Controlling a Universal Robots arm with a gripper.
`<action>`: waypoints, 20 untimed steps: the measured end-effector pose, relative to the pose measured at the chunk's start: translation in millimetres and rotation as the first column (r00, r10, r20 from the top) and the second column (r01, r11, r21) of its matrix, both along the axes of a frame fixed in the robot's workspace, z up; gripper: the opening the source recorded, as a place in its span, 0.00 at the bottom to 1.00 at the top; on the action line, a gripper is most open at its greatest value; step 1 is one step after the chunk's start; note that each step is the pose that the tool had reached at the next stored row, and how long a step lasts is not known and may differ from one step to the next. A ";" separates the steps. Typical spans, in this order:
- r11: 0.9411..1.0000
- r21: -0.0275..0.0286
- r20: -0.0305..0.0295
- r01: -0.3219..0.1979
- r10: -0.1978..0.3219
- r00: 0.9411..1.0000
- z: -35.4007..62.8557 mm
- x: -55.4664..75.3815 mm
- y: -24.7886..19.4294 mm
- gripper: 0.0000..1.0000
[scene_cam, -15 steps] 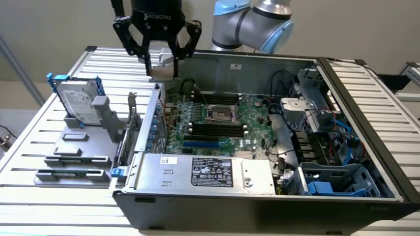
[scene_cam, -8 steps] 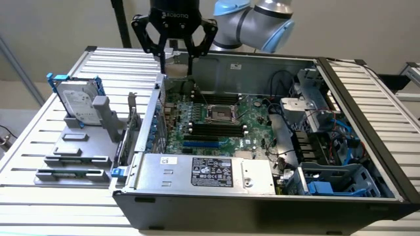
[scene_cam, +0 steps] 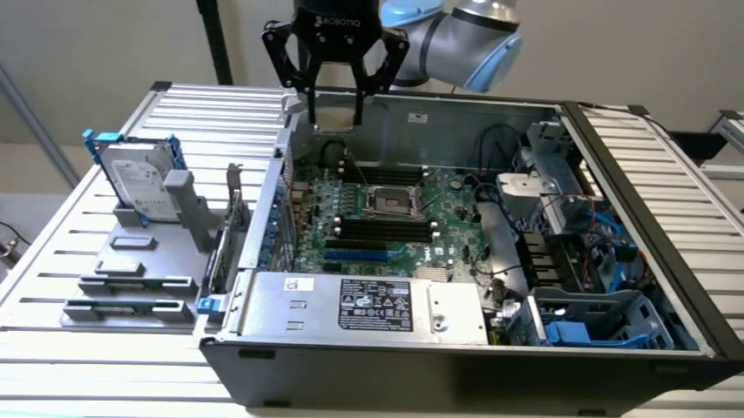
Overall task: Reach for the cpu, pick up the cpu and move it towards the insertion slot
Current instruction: 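Pick up the cpu and move it towards the insertion slot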
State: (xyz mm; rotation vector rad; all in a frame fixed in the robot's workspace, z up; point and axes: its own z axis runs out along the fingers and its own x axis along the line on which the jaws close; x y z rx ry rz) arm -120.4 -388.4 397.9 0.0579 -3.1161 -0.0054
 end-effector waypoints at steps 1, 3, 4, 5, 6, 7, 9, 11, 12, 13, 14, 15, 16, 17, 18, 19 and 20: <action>1.000 0.000 0.000 0.000 0.000 1.000 0.0 2.9 1.9 0.54; 1.000 0.000 0.000 0.000 0.000 1.000 0.0 9.4 5.7 0.54; 1.000 0.000 0.000 0.000 0.000 1.000 -0.1 12.8 7.5 0.54; 1.000 0.000 0.000 0.000 0.000 1.000 -0.2 16.3 9.3 0.54; 1.000 0.000 0.000 0.000 0.000 1.000 -0.2 19.9 11.0 0.54; 1.000 0.000 0.000 0.000 0.000 1.000 -0.3 23.7 12.7 0.54; 1.000 0.000 0.000 0.000 0.000 1.000 -1.0 32.2 16.3 0.54; 1.000 0.000 0.000 0.000 0.000 1.000 -2.2 40.5 19.7 0.54; 1.000 0.000 0.000 0.000 0.000 1.000 -3.0 44.9 21.4 0.54; 1.000 0.000 0.000 0.000 0.000 1.000 -3.8 49.3 23.3 0.54; 1.000 0.000 0.000 0.000 0.000 1.000 -4.9 53.3 25.4 0.54; 1.000 0.000 0.000 0.000 0.000 1.000 -6.1 57.2 27.6 0.54; 1.000 0.000 0.000 0.000 0.000 1.000 -7.6 60.9 29.8 0.54; 1.000 0.000 0.000 0.000 0.000 1.000 -9.3 64.3 32.2 0.54; 1.000 0.000 0.000 0.000 0.000 1.000 -11.2 67.3 34.7 0.54; 1.000 0.000 0.000 0.000 0.000 1.000 -13.0 69.9 36.8 0.54; 1.000 0.000 0.000 0.000 0.000 1.000 -14.8 72.2 38.6 0.54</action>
